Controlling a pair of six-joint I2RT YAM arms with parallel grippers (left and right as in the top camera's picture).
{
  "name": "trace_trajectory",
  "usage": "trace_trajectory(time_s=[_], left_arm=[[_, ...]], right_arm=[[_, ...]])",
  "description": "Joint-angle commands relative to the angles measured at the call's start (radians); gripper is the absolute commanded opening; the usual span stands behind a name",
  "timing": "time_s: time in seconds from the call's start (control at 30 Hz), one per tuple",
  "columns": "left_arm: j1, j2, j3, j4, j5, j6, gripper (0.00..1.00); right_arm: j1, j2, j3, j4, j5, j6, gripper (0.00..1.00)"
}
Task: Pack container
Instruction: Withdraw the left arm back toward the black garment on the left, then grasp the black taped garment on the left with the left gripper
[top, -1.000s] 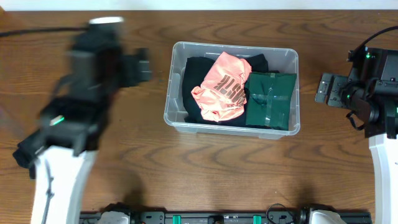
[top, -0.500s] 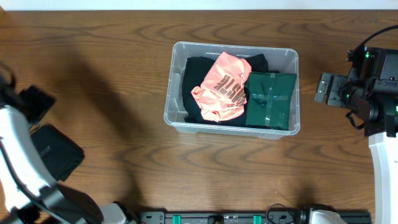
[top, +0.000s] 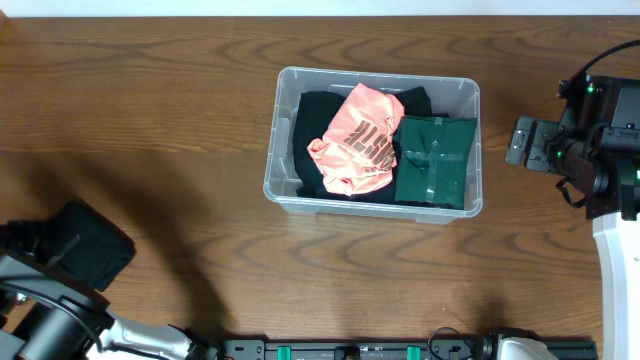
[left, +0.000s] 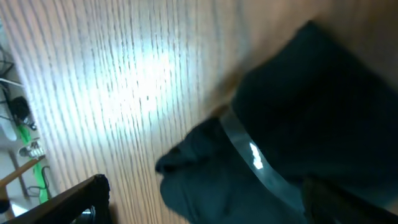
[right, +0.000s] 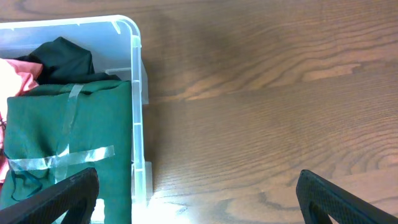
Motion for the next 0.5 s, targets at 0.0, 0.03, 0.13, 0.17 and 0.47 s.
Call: trace_trajectory(time_s=[0.0,0.03,0.13,0.17,0.47], left_arm=[[-0.003,0.013,-0.048,0.043,-0.003,0.053,0.98],[-0.003,0.014,-0.063,0.061,0.006,0.063,0.98],[-0.002,0.014,-0.132,0.159,0.088,0.146,0.98],[-0.002,0.014,-0.15,0.183,0.107,0.163,0.98],[-0.003,0.045,-0.279,0.409,0.394,0.371,0.98]], right_arm=[[-0.005,0.014,-0.001,0.007,-0.003,0.001,0.99],[-0.005,0.016,-0.001,0.009,-0.004,0.001,0.99],[-0.005,0.029,-0.001,0.009,-0.004,0.001,0.99],[-0.005,0.034,-0.001,0.009,-0.004,0.001,0.99],[-0.005,0.055,-0.001,0.01,-0.003,0.001,0.99]])
